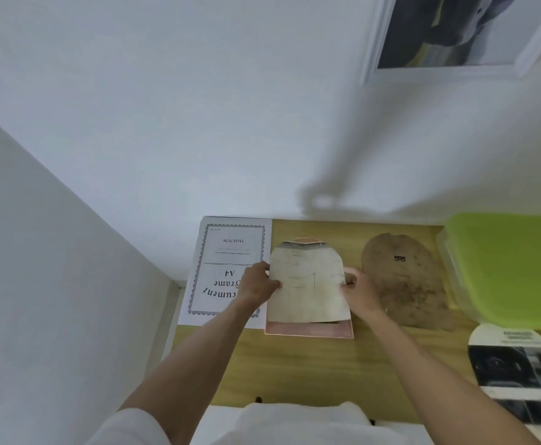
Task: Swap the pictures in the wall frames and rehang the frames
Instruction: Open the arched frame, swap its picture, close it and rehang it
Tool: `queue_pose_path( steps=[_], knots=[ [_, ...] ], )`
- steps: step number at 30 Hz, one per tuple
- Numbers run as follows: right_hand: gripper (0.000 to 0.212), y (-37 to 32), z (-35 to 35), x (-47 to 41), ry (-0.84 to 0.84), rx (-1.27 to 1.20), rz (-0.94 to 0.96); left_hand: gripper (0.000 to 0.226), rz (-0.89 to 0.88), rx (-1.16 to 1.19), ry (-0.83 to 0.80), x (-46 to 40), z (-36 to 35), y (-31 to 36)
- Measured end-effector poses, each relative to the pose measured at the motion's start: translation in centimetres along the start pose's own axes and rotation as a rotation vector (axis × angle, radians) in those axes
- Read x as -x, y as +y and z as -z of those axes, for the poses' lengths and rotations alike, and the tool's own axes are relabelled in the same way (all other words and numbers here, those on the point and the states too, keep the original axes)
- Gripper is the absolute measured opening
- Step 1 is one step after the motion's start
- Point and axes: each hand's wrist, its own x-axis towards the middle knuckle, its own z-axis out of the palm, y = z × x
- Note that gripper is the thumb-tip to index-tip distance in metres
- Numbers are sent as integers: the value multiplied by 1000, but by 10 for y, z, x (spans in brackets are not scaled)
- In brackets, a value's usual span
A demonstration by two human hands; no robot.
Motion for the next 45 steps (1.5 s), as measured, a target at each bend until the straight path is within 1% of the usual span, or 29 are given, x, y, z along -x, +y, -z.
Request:
queue_pose_path(
  steps=[4, 7, 11, 14, 16, 21, 24, 36, 40, 45],
  knots=[
    [46, 12, -8, 1, -21, 213, 4, 37, -52, -310, 10, 4, -11, -6],
    [51, 9, -11, 5, 10, 358, 14, 52, -88, -453, -1, 4, -15, -9],
    [48, 3, -16, 8, 58, 491, 8, 76, -119, -431, -39, 2, -14, -16],
    [51, 3, -19, 10, 55, 487, 16, 83, -155, -403, -85, 0, -12, -22],
    [51, 4, -19, 11, 33, 481, 8, 81, -174, -406, -101, 0, -11, -25],
    [51, 4, -19, 14, 32, 447, -5, 61, -209, -466, -123, 1, -12, -28],
    [51, 4, -19, 16, 32, 424, -4, 55, -204, -455, -128, 2, -13, -28],
    [51, 3, -17, 21, 14, 435, 8, 53, -214, -482, -135, 5, -14, -29],
    [52, 5, -15, 21, -1, 419, 16, 54, -228, -514, -114, 6, -15, -29],
    [54, 14, -5, 19, -100, 392, 40, 59, -212, -539, -118, 10, -17, -28]
  ],
)
